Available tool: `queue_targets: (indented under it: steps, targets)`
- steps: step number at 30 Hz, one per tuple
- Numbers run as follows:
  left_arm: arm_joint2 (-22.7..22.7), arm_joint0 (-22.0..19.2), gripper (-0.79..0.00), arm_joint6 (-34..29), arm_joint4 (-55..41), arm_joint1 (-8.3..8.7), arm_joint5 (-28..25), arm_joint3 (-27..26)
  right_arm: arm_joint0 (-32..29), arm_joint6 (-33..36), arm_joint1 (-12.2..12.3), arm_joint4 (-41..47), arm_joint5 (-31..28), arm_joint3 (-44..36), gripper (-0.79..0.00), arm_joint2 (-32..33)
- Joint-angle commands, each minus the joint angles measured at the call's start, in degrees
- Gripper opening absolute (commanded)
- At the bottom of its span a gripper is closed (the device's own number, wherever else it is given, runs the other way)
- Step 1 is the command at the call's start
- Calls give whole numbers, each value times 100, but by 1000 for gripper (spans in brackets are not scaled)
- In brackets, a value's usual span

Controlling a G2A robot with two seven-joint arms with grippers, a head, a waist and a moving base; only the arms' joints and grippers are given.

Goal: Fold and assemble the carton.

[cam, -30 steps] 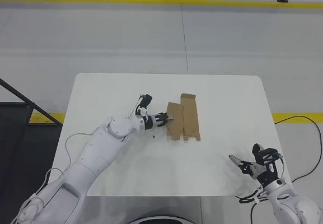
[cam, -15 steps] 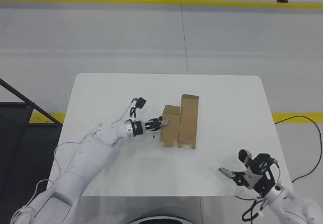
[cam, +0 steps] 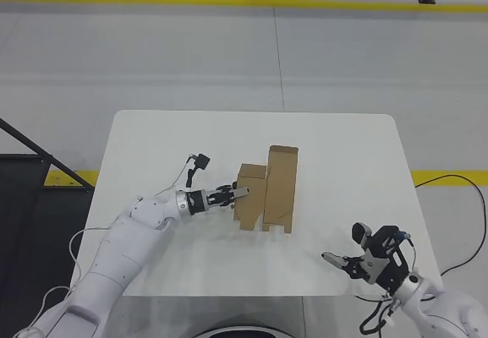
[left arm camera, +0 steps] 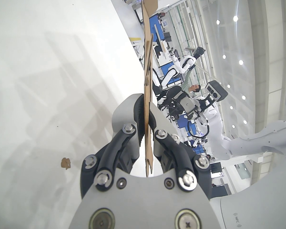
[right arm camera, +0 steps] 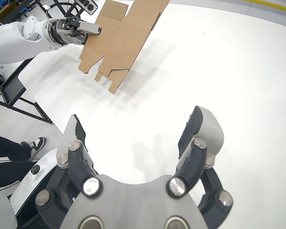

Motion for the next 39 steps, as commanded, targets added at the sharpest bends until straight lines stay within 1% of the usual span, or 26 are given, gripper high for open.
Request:
queue_targets:
  steps: [1,4,6,8,13,16,19,20,22,39]
  targets:
    - [7,72,-785,121,11,-2,82,-90,1,-1,0,24,-15,27,0,-35]
    - [18,166,-785,111,-54,8,151,-284,213,289,28,334,-414,299,0,-258]
    - [20,221,-785,139,-85,12,114,-352,430,516,54,706,-763,486,0,-410]
    - [30,267,-785,97,-171,15,62,-384,665,821,89,1093,-1103,652,0,-551]
    - [-18,312,-785,-65,-407,45,-69,-364,1141,1373,170,2019,-1646,914,0,-873]
    - [-66,366,-785,-123,-481,72,-156,-394,1384,1613,215,2579,-1612,1069,0,-984]
    - [-133,469,-785,-116,-477,108,-290,-454,1569,1736,251,2953,-1293,1169,0,-978]
    - [-155,522,-785,-114,-460,122,-345,-473,1593,1750,258,2969,-1191,1177,0,-944]
    - [-192,593,-785,-97,-471,141,-414,-508,1593,1750,258,2969,-1191,1177,0,-944]
    - [-192,593,-785,-97,-471,141,-414,-508,1593,1750,258,2969,-1191,1177,0,-944]
